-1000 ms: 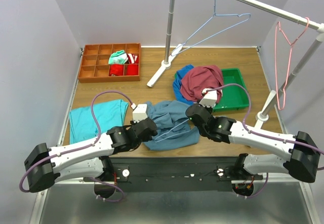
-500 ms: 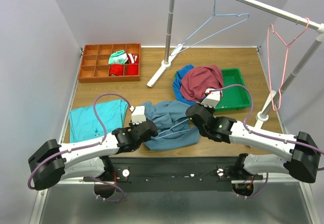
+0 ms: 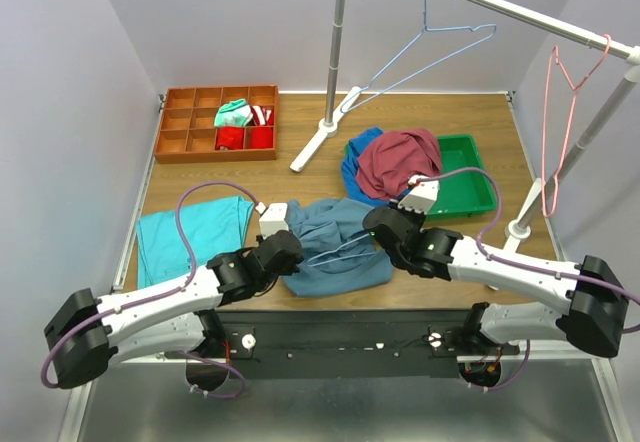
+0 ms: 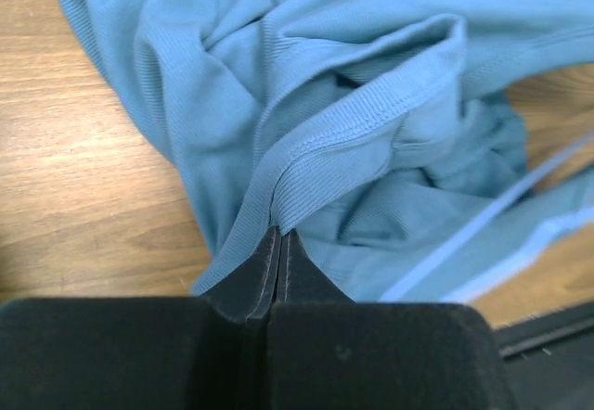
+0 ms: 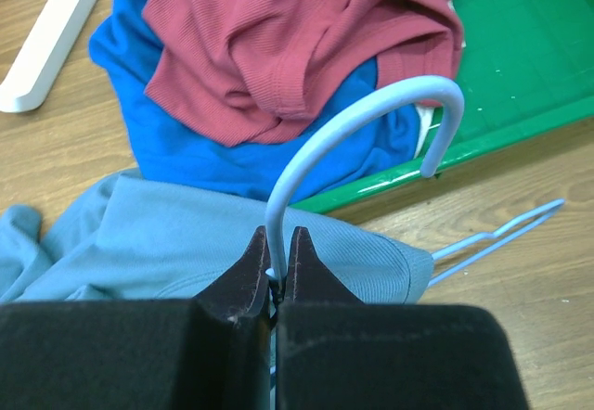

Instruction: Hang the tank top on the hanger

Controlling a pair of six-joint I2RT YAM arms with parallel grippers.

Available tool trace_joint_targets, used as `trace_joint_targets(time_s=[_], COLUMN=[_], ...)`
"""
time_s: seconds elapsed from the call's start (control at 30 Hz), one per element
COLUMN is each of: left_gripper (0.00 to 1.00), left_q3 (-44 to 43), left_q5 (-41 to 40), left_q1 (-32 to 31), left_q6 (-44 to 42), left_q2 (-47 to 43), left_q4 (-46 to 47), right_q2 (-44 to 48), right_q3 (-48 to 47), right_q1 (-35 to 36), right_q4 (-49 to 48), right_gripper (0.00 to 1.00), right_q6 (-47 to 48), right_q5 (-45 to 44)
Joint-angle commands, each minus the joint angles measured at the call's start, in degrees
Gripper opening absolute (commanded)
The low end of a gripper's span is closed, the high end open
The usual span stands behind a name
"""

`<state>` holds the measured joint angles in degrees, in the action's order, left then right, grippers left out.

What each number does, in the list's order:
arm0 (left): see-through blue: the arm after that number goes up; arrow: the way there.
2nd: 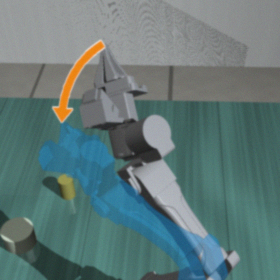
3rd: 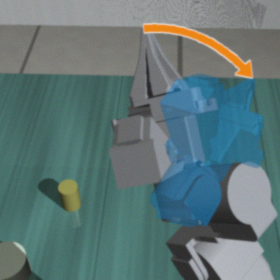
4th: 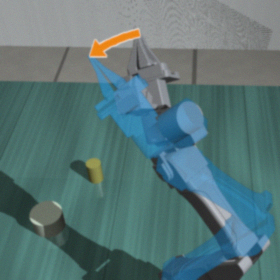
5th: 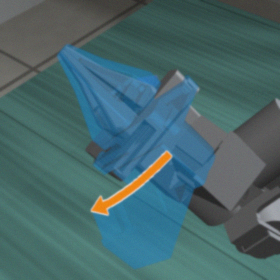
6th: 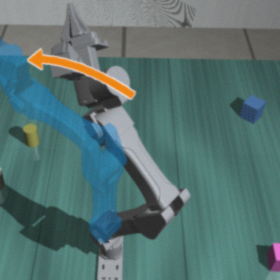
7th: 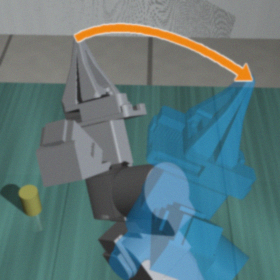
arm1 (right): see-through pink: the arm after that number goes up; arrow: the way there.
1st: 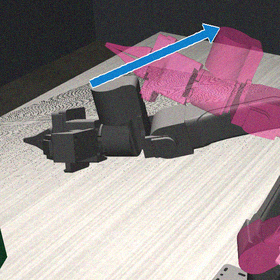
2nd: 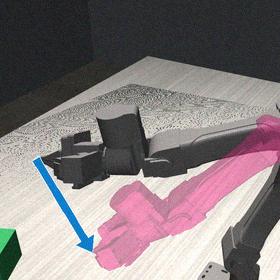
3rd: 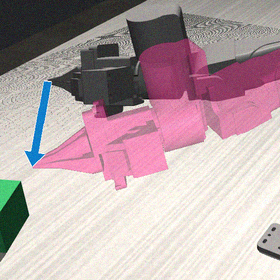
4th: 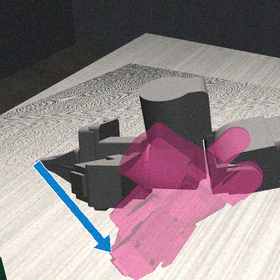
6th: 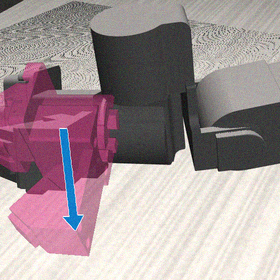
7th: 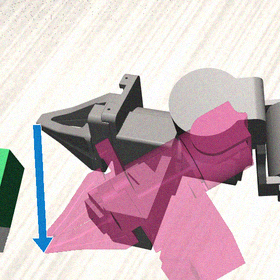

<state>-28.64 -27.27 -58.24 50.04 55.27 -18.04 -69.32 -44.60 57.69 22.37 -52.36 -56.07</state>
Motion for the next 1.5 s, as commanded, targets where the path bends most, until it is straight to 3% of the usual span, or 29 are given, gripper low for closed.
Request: trace_joint_targets(time_s=[0.0, 0.4, 0.9, 1.0, 1.07, 1.1, 1.17, 1.2, 1.3, 1.47], left_gripper=[0.00, 0.00, 0.00, 0.00, 0.07, 0.18, 0.27, 0.39, 0.56, 0.59], left_q3=[-2.82, -10.03, -13.37, -13.28, -11.53, -10.65, -8.28, -7.66, -7.30, -12.30], left_q5=[5.46, 13.47, 9.07, 10.82, 13.89, 15.13, 18.55, 20.39, 22.77, 19.54], left_q1=[0.14, 0.14, 0.05, 0.05, 0.06, 0.05, 0.05, 0.05, 0.06, 0.05], left_q6=[-1.61, -3.02, 8.93, 9.29, 8.93, 8.59, 8.41, 7.71, 6.13, 2.09], left_q2=[-6.47, -11.14, -24.06, -24.50, -24.59, -24.59, -23.89, -23.54, -22.40, -21.25], left_q4=[-4.80, -11.22, -5.69, -9.02, -11.22, -11.83, -14.20, -14.39, -16.67, -20.80], right_q2=[-3.71, -9.25, -16.11, -16.20, -16.02, -15.85, -15.32, -15.23, -14.79, -15.41], right_q3=[-1.71, -8.31, -15.96, -16.05, -16.05, -15.96, -15.96, -16.04, -16.83, -18.42], right_q1=[0.14, 1.28, 5.68, 5.77, 5.77, 5.68, 5.77, 5.77, 5.68, 5.77], right_q4=[5.75, 7.51, 10.50, 10.94, 11.73, 11.73, 11.99, 11.91, 11.56, 11.91], right_gripper=[0.01, 0.01, 0.01, 0.01, 0.01, 0.01, 0.01, 0.01, 0.01, 0.01], right_q6=[-9.69, -13.65, -14.88, -14.97, -15.58, -15.58, -15.41, -15.14, -13.74, -12.77], right_q5=[-1.67, -4.92, -5.45, -5.54, -5.80, -5.98, -6.06, -6.15, -6.24, -5.98])
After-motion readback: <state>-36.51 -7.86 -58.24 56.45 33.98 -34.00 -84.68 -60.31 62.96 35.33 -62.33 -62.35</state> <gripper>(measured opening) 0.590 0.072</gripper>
